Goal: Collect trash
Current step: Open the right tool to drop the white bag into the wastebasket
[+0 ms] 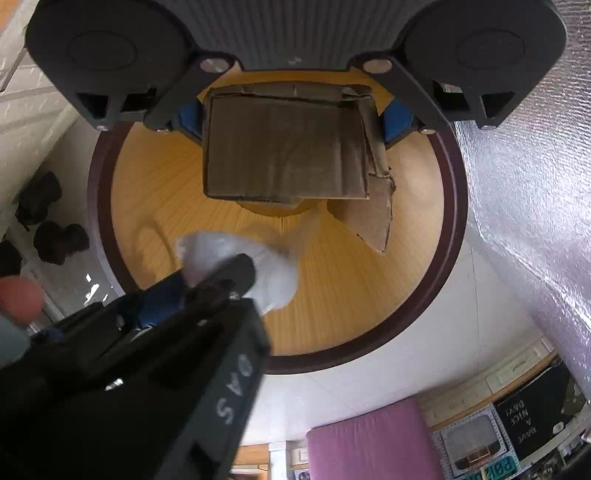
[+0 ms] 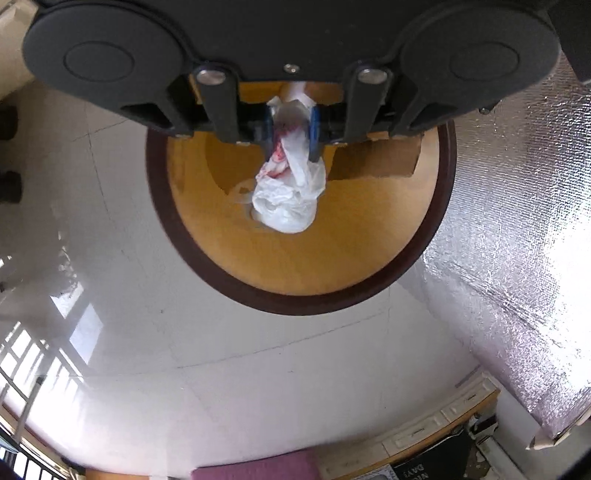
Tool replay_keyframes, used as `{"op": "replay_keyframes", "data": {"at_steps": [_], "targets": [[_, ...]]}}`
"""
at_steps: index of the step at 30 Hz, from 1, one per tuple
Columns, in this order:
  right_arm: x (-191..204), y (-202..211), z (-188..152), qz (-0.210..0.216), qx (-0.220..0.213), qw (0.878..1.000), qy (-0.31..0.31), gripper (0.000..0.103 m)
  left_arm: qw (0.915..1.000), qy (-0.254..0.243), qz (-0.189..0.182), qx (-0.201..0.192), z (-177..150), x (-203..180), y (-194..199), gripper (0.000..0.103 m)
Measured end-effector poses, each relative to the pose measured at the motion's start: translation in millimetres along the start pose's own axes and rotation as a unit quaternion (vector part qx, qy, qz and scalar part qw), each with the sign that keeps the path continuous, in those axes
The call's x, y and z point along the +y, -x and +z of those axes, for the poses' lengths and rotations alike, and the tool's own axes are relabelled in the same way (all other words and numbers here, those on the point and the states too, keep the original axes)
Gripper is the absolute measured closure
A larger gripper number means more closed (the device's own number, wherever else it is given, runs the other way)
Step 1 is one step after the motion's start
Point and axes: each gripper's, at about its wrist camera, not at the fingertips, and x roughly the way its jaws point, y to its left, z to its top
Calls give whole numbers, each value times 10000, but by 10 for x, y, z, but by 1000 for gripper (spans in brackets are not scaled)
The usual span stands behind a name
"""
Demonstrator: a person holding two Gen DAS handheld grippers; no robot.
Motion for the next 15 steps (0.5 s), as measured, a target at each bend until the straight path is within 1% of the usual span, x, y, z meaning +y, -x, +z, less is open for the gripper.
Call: {"op": "replay_keyframes", "data": {"at_steps": [3,5,7,9,15], "targets": [[19,-20,19,-41,8,9999,157,67,9999,37,-85,88,-21,2,-1,11],[31,-18,12,-102,3,9998,192,58,9999,14,-107,84,19,14,-30,9],[31,0,12,-144,-31,9997,205,54,10000,-2,-54,63,27,15,9,6],[21,28,7,-220,-82,9995,188,52,10000,20,-40,47,28,35,45,6],[-57,126,-6,-288,-166,9993,165,46,9998,118,-132,21,35,77,159,2]]}}
